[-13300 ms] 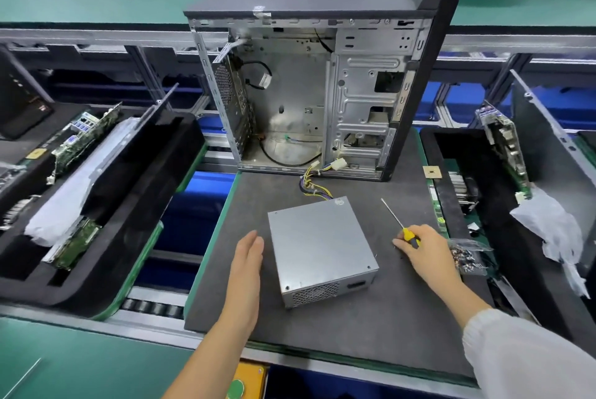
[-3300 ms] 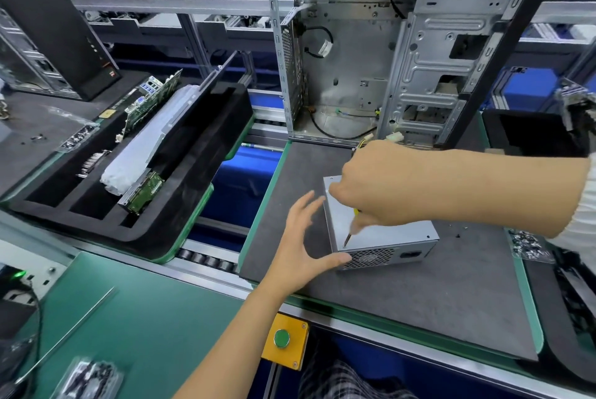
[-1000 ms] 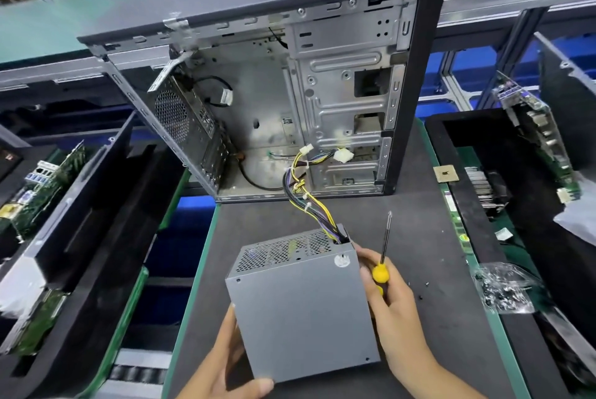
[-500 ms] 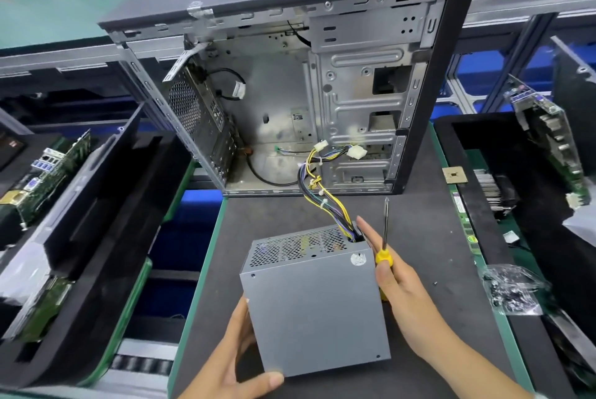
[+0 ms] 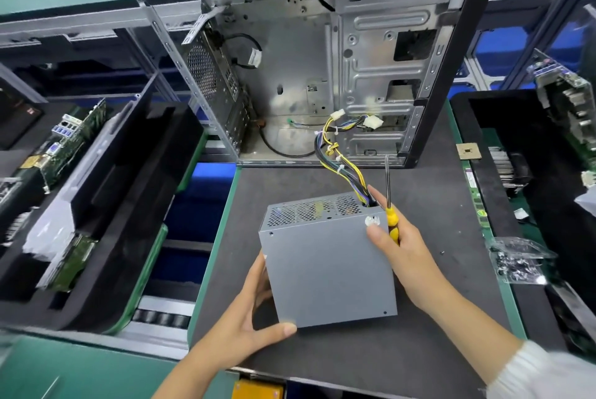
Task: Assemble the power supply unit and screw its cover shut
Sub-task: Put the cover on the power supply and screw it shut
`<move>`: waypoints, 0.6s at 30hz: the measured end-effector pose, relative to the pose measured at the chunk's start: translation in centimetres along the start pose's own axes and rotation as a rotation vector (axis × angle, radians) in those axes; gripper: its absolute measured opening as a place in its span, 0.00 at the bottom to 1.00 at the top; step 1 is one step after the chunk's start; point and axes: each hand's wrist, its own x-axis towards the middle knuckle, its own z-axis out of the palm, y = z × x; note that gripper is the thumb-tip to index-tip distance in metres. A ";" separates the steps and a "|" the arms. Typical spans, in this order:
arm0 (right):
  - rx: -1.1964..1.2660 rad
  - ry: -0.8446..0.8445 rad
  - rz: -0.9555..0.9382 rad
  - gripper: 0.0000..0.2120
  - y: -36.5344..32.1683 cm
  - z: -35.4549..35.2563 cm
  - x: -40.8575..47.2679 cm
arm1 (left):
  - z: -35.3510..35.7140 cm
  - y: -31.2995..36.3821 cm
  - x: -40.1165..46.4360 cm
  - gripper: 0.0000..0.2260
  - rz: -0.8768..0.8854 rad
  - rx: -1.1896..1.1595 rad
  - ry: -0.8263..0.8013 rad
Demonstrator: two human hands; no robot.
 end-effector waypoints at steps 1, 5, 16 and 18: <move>0.009 -0.007 0.001 0.30 0.0 0.0 0.0 | 0.0 0.0 0.0 0.44 -0.006 0.002 0.001; 0.052 -0.022 0.004 0.30 0.6 -0.3 0.3 | -0.1 0.0 0.1 0.46 -0.017 0.017 -0.006; 0.123 0.015 0.074 0.29 1.2 -0.4 1.2 | -0.7 0.2 0.6 0.47 -0.018 0.015 -0.045; 0.116 0.034 0.095 0.24 1.0 -0.4 1.5 | -0.8 0.5 0.8 0.47 -0.022 0.006 -0.049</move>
